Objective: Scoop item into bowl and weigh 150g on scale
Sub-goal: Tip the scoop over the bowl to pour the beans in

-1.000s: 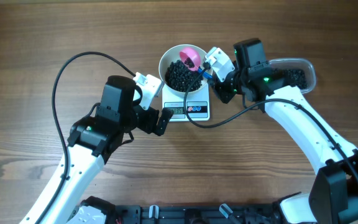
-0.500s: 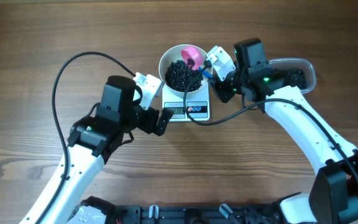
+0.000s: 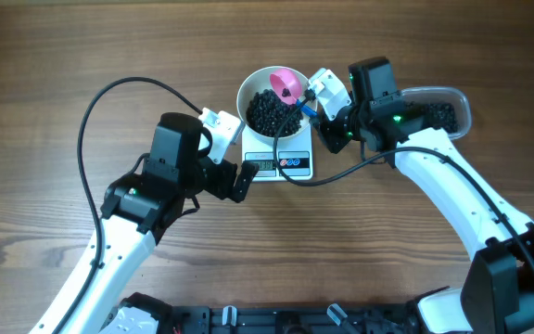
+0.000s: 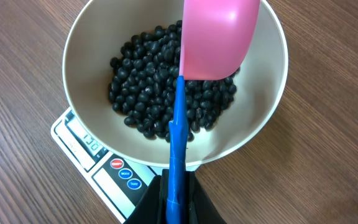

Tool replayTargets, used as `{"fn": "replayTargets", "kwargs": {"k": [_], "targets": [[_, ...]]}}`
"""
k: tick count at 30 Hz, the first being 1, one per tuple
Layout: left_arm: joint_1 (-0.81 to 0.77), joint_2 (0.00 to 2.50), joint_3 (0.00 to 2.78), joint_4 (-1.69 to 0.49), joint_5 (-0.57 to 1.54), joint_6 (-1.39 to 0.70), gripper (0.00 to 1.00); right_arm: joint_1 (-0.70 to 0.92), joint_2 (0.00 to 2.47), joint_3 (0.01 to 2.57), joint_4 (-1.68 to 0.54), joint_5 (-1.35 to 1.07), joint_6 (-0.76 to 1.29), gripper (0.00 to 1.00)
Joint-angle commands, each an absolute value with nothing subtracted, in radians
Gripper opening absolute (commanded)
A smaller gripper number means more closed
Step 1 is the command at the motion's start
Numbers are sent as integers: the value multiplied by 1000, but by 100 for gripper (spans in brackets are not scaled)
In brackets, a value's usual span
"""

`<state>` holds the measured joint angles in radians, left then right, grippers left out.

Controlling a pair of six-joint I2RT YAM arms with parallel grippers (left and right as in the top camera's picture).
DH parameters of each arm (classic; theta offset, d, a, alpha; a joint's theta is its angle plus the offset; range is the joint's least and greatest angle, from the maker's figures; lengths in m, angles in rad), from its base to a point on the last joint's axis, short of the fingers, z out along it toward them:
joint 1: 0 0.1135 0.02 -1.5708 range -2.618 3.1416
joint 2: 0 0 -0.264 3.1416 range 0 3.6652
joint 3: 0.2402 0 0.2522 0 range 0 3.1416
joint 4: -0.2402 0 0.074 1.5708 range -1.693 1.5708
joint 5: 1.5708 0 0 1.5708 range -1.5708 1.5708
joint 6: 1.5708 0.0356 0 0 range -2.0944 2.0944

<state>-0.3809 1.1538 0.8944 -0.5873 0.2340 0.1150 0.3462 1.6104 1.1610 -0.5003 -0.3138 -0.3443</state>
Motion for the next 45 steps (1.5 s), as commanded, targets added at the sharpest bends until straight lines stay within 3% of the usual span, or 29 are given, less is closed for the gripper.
{"fn": "replayTargets", "kwargs": {"k": [1,18,33,45], "targets": [[-384,1161,890,-588,242,126,100,350,1584,1171,-494,-337,-334,4],[-384,1161,890,-588,243,126,100,350,1584,1171,-487,-336,-348,4],[-384,1161,890,-588,243,126,100,350,1584,1171,-487,-213,-611,4],[-384,1161,890,-588,243,126,100,351,1584,1171,-487,-205,-628,4]]}}
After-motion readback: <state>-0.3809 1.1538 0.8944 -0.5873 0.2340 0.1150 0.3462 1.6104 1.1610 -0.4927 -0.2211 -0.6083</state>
